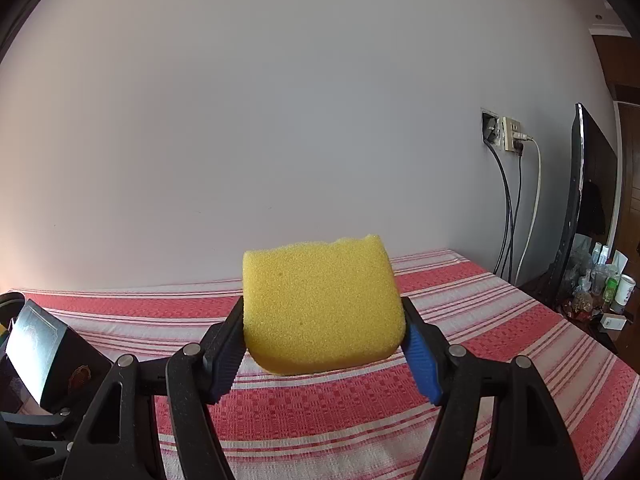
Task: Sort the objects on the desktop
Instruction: 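Carry the box and sponge over the silver tin and open both tools to release them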
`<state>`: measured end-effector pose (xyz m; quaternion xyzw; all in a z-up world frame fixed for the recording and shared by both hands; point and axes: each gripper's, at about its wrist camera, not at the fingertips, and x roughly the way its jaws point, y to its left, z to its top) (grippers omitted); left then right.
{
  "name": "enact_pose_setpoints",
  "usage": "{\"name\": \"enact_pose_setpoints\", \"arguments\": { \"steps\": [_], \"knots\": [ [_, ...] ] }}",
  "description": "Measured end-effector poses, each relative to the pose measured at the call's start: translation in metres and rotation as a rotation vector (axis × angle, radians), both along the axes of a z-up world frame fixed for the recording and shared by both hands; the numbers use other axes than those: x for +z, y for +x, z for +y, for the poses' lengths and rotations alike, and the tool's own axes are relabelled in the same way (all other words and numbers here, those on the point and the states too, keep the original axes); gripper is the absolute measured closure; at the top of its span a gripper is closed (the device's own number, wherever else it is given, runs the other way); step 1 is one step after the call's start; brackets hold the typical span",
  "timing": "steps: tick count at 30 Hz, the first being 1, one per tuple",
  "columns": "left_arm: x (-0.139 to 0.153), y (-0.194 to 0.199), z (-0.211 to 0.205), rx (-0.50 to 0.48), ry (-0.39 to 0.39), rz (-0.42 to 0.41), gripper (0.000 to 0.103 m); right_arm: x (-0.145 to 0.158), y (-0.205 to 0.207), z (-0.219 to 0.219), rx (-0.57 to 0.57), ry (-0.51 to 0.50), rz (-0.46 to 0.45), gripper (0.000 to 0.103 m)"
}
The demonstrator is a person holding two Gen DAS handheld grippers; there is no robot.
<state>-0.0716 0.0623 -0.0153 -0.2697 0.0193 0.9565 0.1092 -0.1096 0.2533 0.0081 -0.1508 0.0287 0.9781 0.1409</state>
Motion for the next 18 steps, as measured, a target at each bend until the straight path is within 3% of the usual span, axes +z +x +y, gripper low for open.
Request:
{"name": "enact_pose_setpoints", "arguments": {
  "steps": [18],
  "knots": [
    [0.006,0.003,0.000,0.033,-0.006,0.018,0.011,-0.001,0.035,-0.023,0.060,0.005,0.039,0.030]
  ]
}}
